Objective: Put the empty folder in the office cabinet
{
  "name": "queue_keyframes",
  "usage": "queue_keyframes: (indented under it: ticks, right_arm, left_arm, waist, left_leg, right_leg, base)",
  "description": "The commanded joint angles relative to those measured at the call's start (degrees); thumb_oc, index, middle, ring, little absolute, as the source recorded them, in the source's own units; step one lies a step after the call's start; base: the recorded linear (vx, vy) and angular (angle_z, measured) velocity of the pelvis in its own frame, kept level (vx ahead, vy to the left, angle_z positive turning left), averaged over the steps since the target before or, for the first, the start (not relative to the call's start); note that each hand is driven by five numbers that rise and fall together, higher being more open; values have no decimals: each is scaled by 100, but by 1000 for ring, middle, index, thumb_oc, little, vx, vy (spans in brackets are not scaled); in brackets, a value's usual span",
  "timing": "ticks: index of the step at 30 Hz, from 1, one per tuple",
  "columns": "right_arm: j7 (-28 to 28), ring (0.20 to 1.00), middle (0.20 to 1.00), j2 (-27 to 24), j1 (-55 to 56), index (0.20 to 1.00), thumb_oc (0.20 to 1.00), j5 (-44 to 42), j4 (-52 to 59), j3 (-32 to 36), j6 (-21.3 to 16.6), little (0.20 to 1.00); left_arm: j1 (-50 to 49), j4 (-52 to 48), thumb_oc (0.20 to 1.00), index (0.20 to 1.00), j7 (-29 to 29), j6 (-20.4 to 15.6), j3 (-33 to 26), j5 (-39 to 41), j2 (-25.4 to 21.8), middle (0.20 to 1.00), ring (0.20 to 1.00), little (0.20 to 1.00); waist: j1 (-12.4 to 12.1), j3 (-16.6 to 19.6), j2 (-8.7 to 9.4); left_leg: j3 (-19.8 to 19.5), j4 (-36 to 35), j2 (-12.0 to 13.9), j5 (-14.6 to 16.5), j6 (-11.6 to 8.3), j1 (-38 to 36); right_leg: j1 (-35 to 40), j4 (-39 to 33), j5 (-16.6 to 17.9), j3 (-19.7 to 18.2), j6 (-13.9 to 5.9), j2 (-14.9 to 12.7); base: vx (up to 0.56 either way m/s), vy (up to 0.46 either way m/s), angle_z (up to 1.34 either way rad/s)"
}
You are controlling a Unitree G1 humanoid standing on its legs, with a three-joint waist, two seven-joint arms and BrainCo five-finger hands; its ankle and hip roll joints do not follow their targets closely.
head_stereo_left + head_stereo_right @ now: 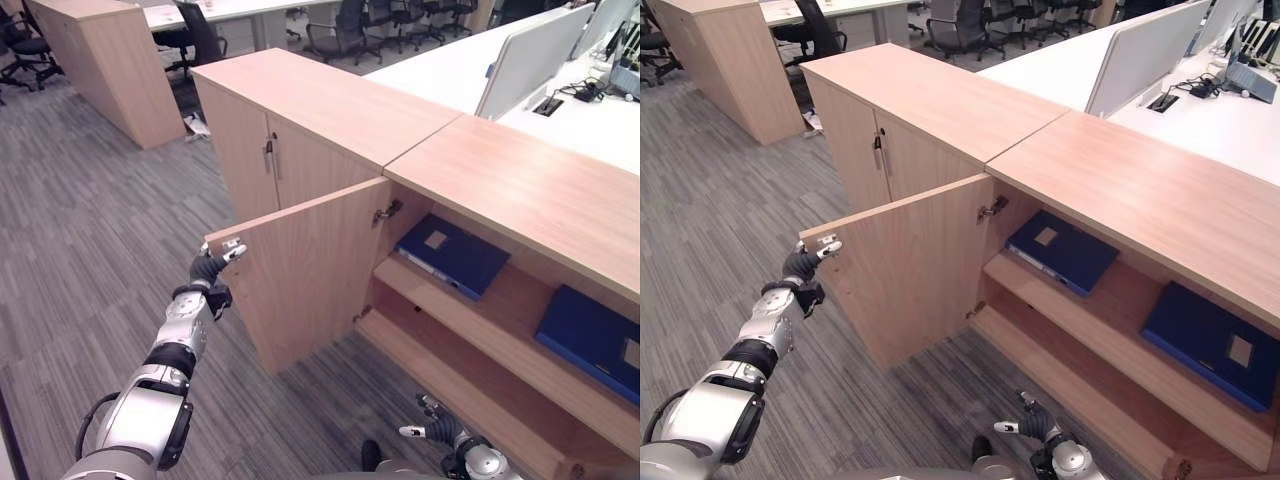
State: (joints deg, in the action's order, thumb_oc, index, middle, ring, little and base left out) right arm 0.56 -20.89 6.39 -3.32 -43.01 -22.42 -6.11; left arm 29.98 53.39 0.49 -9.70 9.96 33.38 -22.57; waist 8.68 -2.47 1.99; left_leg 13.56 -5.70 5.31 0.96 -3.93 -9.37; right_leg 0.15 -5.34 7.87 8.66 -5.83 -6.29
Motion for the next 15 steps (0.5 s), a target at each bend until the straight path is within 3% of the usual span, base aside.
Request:
queue_keyframes:
  ticks: [1, 10, 15]
  right_arm:
    - [-27, 1000, 1000, 96, -351, 1000, 1000, 32, -136, -38, -191, 1000]
    - [-18, 1000, 1000, 147, -289, 1000, 1000, 150, -123, 177, -93, 1000]
    - [24, 1000, 1000, 110, -201, 1000, 1000, 175, -38, 393, -63, 1000]
  left_arm:
    - [392, -63, 1000, 1000, -326, -252, 249, -34, 150, 1000, 1000, 1000]
    - [-878, -1597, 1000, 1000, -761, -159, 778, -136, 480, 1000, 1000, 1000]
    - [-1524, -2567, 1000, 1000, -1211, -93, 1216, -558, 129, 1000, 1000, 1000]
  waist:
    - [-37, -199, 10]
    - [-286, -256, -6]
    - [-371, -263, -49]
  left_leg:
    - [-88, 70, 91, 286, -124, -256]
    - [-354, 70, -6, 251, -28, -141]
    - [-468, 70, -120, 272, 50, -93]
  right_leg:
    - [318, 371, -365, 279, -655, -462]
    - [347, 541, -404, 430, -642, -578]
    - [328, 629, -368, 479, -684, -704]
  base:
    - [-22, 21, 5]
    - [-42, 49, 14]
    - [-58, 87, 16]
